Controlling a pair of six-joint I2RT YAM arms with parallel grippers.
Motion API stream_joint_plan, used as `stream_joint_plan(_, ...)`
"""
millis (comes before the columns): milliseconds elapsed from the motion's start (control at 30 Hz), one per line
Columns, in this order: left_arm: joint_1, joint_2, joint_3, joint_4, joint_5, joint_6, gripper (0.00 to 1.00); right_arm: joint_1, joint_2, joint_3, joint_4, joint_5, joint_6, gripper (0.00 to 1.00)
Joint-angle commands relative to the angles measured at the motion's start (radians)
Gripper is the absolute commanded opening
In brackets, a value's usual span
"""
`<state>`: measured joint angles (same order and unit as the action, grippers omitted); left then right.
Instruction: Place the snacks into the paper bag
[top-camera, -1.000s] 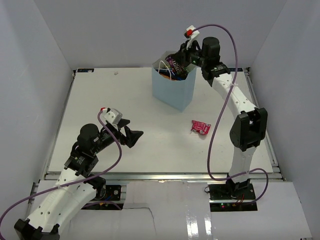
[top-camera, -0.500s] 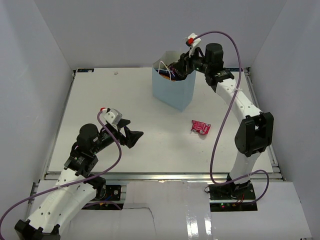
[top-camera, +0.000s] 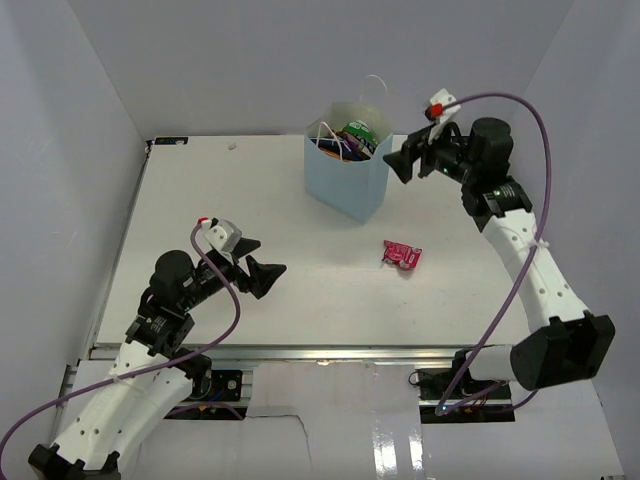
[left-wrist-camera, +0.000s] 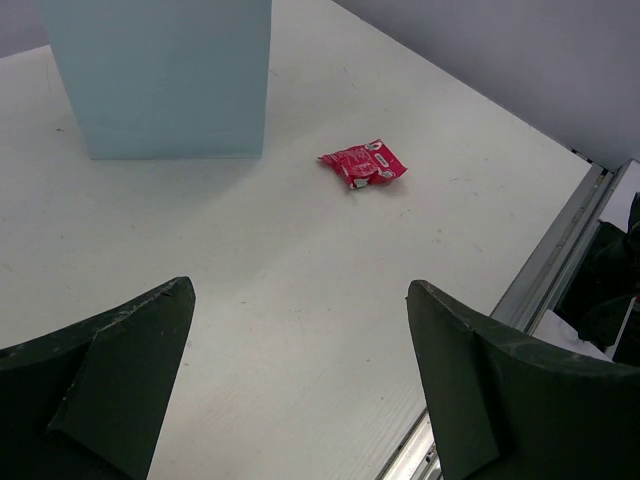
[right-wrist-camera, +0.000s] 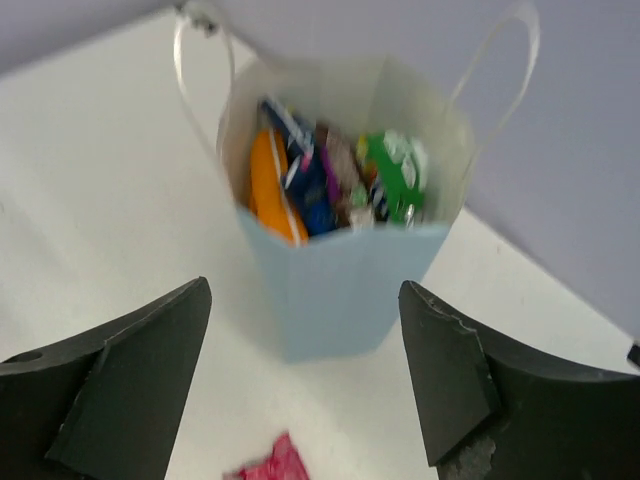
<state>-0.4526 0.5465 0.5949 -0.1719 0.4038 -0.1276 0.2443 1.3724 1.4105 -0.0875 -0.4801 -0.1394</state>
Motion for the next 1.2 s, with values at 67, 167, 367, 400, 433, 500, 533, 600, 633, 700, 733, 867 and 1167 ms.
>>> stream_joint_plan(67, 0.008, -0.014, -0.014, 0.018, 0.021, 0.006, 0.98, -0.033, -0.078, -0.300, -0.173, -0.044, -0.311, 0.87)
stream_joint_plan(167, 0.008, -0.013, -0.014, 0.018, 0.024, 0.005, 0.98, -0.034, -0.049, -0.357, -0.314, -0.049, -0.566, 0.88)
stream_joint_plan(367, 0.008, -0.010, -0.015, 0.018, 0.017, 0.005, 0.98, -0.022, 0.097, -0.409, -0.331, 0.095, -0.775, 0.87)
stream_joint_plan(400, 0.008, -0.011, -0.015, 0.017, 0.015, 0.005, 0.98, -0.017, 0.111, -0.416, -0.293, 0.141, -0.781, 0.87)
stream_joint_plan(433, 0.008, -0.011, -0.017, 0.017, 0.012, 0.005, 0.98, -0.005, 0.126, -0.421, -0.282, 0.158, -0.784, 0.87)
stream_joint_plan(500, 0.008, -0.008, -0.017, 0.017, 0.012, 0.005, 0.98, 0.010, 0.181, -0.417, -0.271, 0.199, -0.772, 0.87)
stream_joint_plan(533, 0.008, -0.007, -0.015, 0.018, 0.012, 0.005, 0.98, 0.025, 0.197, -0.413, -0.270, 0.208, -0.764, 0.87)
stream_joint_plan(600, 0.008, -0.003, -0.015, 0.017, 0.012, 0.005, 0.98, 0.041, 0.238, -0.415, -0.256, 0.244, -0.734, 0.87)
stream_joint_plan(633, 0.008, -0.003, -0.017, 0.017, 0.012, 0.005, 0.98, 0.055, 0.246, -0.418, -0.236, 0.251, -0.723, 0.87)
stream_joint_plan(700, 0.009, -0.003, -0.017, 0.017, 0.010, 0.005, 0.98, 0.061, 0.267, -0.418, -0.232, 0.253, -0.694, 0.86)
stream_joint_plan(733, 0.008, -0.002, -0.017, 0.017, 0.010, 0.005, 0.98, 0.064, 0.271, -0.418, -0.236, 0.245, -0.684, 0.86)
stream_joint_plan(867, 0.008, -0.002, -0.017, 0.015, 0.010, 0.005, 0.98, 0.067, 0.289, -0.421, -0.242, 0.244, -0.660, 0.84)
stream_joint_plan(1167, 0.009, 0.000, -0.017, 0.017, 0.012, 0.005, 0.98, 0.067, 0.320, -0.459, -0.224, 0.287, -0.646, 0.51)
